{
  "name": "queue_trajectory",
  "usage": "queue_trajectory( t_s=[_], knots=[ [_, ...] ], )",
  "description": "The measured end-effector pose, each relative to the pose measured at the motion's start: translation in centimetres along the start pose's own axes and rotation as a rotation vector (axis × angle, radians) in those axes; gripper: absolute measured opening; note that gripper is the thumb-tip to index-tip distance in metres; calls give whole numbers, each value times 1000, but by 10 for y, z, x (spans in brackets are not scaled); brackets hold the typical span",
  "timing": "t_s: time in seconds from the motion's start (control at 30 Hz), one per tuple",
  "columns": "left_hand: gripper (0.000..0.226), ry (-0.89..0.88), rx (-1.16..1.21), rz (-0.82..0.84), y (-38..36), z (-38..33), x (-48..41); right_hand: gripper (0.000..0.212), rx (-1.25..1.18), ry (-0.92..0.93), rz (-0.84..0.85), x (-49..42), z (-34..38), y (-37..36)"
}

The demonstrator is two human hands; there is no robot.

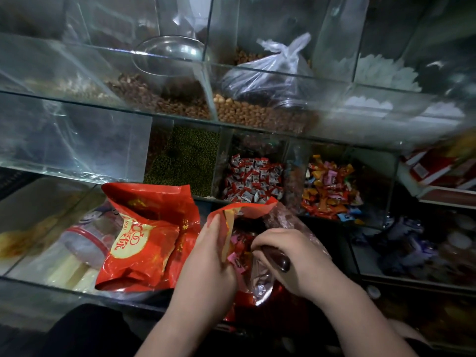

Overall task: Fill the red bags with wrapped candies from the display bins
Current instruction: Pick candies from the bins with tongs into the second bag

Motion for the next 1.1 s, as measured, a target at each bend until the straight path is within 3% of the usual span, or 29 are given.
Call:
queue_trajectory(
  t_s=[0.13, 0.33, 0.53, 0.7, 0.73, 0.87, 1.1],
  knots=[
    [89, 8, 12, 35, -7, 5, 0, 9, -75, 4, -3, -17, -5, -7],
    [92, 32, 44, 9, -1, 13, 0, 12, -374, -202, -22, -17, -23, -11],
    [93, 73, 57, 24, 1, 13, 4, 12, -574, -581, -101, -12, -51, -11],
    [95, 78, 65, 18, 1, 11, 4, 34, -461, -559, -172, -12, -32, -10],
    [96, 62, 66, 11, 2, 8, 3, 34, -502, -573, -192, -12, -31, -13],
    [94, 46, 51, -1, 6, 8, 4, 16, -1087, -769, -211, -5, -46, -41],
    [92, 103, 9, -4, 8, 18, 5, 15, -1335, -715, -319, 19, -46, -29]
  ],
)
Point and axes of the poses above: each hand's wrist, its own x-axis away from the middle knuckle, its own y-axis out of the back of the hand, z = x × y, the point moved 9 cm from there along -x, towards the middle knuckle, and after that the axes turned 12 degrees about -y, right-handed, at the moved point
